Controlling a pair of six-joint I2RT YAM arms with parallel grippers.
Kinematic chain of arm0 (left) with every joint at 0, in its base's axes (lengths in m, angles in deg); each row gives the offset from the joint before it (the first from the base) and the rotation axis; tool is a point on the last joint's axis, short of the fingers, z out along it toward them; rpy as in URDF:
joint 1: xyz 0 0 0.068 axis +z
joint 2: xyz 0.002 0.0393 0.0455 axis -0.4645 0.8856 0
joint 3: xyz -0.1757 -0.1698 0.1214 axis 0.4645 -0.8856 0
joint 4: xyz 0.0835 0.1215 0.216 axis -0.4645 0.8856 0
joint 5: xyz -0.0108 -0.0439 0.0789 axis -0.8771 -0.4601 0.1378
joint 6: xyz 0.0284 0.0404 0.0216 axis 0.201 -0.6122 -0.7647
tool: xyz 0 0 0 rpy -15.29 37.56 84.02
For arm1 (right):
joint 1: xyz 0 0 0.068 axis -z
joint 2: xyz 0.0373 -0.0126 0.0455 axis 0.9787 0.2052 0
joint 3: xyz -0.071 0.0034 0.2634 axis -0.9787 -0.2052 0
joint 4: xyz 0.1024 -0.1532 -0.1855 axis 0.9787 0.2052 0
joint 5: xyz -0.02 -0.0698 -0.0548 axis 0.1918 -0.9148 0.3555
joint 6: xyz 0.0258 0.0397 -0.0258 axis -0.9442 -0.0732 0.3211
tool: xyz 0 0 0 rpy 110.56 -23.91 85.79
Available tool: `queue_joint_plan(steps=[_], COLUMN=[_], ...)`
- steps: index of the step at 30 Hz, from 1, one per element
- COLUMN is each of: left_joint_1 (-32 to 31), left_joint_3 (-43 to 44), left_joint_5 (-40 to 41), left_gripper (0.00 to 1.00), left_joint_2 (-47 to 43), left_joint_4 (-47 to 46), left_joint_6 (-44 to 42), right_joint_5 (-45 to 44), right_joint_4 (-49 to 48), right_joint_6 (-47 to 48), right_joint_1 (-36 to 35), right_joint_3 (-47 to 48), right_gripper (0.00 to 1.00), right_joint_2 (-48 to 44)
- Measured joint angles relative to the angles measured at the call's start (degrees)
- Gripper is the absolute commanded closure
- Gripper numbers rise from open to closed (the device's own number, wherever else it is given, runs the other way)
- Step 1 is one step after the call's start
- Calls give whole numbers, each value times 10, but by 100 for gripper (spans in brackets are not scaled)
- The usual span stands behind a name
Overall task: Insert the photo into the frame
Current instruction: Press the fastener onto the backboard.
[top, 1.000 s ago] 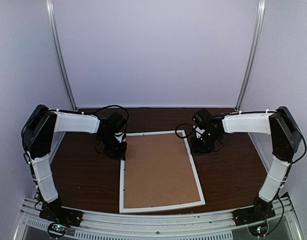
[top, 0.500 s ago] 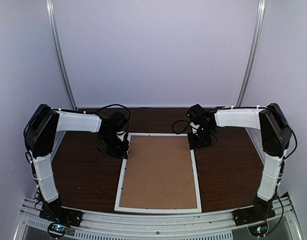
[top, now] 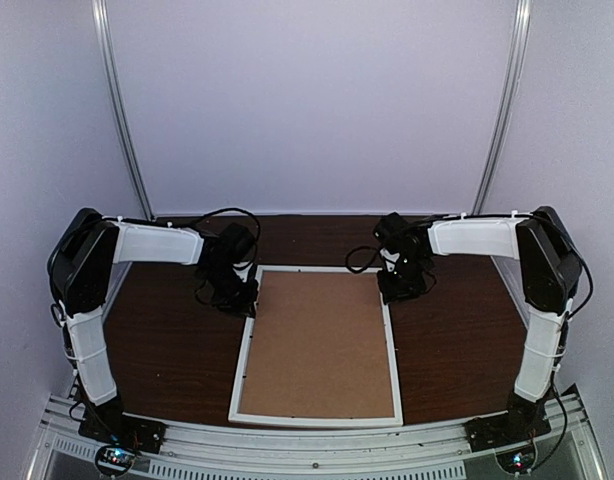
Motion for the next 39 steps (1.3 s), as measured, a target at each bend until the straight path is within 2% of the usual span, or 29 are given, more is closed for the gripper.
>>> queue_joint_plan(steps=[39], left_joint_1=[0], left_joint_3=[0], left_joint_5=[0], left_gripper=[84], left_joint_2=[0], left_joint_4=[0], left_joint_6=[0], right_joint_5=[1], right_joint_4=[7], right_joint_6=[-21], right_joint_1=[-19], right_joint_3=[15], right_gripper=[64], right_joint_2=[30])
